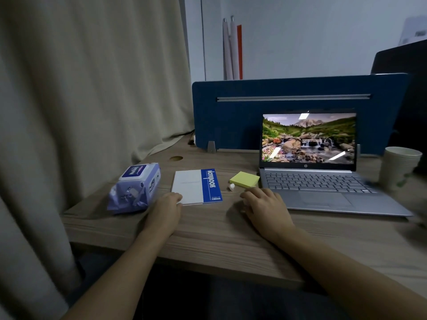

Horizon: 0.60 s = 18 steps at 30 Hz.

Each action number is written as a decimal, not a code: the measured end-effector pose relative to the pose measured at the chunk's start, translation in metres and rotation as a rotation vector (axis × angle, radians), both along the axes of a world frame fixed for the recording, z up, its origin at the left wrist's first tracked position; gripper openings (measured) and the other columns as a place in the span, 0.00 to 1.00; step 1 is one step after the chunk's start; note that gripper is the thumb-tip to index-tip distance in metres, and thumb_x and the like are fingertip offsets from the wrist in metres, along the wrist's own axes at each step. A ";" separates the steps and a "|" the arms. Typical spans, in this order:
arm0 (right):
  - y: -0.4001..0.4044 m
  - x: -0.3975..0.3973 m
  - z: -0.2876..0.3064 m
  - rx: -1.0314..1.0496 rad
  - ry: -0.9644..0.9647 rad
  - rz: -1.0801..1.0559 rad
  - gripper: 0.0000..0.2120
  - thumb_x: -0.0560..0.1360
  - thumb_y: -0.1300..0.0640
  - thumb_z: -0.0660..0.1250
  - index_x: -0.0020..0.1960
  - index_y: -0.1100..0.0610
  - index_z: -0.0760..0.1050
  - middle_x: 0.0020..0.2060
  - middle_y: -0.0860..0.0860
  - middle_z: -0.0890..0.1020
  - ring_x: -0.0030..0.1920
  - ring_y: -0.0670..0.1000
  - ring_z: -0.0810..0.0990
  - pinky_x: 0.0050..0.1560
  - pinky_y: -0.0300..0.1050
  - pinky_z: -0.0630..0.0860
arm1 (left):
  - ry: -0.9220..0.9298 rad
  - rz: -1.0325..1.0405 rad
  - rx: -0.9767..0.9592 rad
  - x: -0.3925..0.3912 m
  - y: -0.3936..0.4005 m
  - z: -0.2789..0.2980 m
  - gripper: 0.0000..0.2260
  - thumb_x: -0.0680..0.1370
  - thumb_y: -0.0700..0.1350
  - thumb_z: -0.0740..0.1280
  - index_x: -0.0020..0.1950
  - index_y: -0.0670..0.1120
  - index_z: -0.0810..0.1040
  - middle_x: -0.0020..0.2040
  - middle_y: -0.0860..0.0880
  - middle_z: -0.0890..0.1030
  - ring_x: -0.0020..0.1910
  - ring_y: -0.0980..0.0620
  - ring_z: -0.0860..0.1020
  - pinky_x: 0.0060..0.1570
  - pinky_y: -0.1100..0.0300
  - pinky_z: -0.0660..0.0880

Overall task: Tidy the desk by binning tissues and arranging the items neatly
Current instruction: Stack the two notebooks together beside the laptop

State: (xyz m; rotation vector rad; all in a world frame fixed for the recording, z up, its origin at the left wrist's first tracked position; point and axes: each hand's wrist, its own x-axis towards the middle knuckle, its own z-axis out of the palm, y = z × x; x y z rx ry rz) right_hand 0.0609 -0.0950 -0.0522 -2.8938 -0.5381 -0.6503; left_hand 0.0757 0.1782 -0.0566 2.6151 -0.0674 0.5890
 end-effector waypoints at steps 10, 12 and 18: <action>-0.011 0.031 0.005 0.023 -0.312 0.006 0.14 0.80 0.47 0.58 0.46 0.53 0.78 0.42 0.49 0.80 0.44 0.55 0.77 0.45 0.52 0.71 | 0.009 0.056 0.012 0.062 -0.013 0.000 0.14 0.79 0.36 0.62 0.63 0.45 0.78 0.60 0.45 0.78 0.54 0.48 0.77 0.55 0.50 0.77; -0.014 0.037 0.006 0.041 -0.328 0.006 0.15 0.80 0.48 0.56 0.45 0.53 0.77 0.41 0.50 0.80 0.42 0.55 0.76 0.44 0.52 0.70 | 0.058 0.066 0.006 0.077 -0.017 0.003 0.14 0.80 0.38 0.62 0.64 0.45 0.76 0.61 0.45 0.78 0.56 0.47 0.77 0.58 0.48 0.76; -0.020 0.053 0.007 0.097 -0.205 -0.028 0.21 0.80 0.44 0.47 0.44 0.51 0.76 0.41 0.47 0.79 0.43 0.52 0.75 0.49 0.52 0.68 | 0.051 0.073 -0.008 0.121 -0.027 0.004 0.12 0.80 0.37 0.61 0.62 0.46 0.77 0.60 0.45 0.78 0.56 0.47 0.76 0.55 0.49 0.76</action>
